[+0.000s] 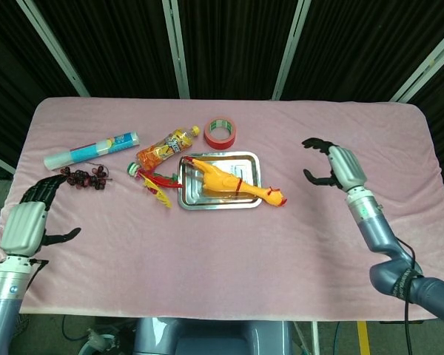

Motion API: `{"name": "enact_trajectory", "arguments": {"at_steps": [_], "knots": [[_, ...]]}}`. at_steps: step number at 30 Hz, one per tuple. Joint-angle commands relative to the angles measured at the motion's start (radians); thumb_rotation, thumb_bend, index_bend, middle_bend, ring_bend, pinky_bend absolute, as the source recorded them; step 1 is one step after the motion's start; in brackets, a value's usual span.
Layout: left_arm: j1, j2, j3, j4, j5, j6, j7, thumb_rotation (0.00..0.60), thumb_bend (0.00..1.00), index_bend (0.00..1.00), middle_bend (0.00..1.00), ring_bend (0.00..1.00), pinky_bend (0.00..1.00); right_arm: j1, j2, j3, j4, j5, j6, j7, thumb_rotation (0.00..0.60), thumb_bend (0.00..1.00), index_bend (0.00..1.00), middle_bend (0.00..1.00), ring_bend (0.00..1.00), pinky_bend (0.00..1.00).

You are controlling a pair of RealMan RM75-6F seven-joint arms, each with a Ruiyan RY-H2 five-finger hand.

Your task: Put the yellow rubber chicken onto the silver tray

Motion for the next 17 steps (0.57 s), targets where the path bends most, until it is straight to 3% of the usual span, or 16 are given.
{"name": "enact_trajectory", "arguments": {"at_steps": [1,9,17], "knots": [[0.038,-0.004,0.018,0.05,0.021,0.044,0.018,0.6,0.07,0.11,0.1,0.07,0.13,-0.102,0.041,-0.042,-0.032,-0.024,0.125,-0.055,0.6,0.38,0.26,0.29,0.23,0.26],[0.127,-0.008,0.072,0.079,0.114,0.137,-0.028,0.6,0.07,0.11,0.1,0.07,0.13,-0.266,0.106,-0.123,-0.143,-0.07,0.298,-0.111,0.6,0.38,0.14,0.22,0.09,0.14],[0.225,-0.031,0.142,0.107,0.232,0.243,-0.048,0.6,0.07,0.11,0.11,0.07,0.12,-0.398,0.095,-0.207,-0.177,-0.172,0.482,-0.215,0.6,0.38,0.13,0.21,0.07,0.12]]}}
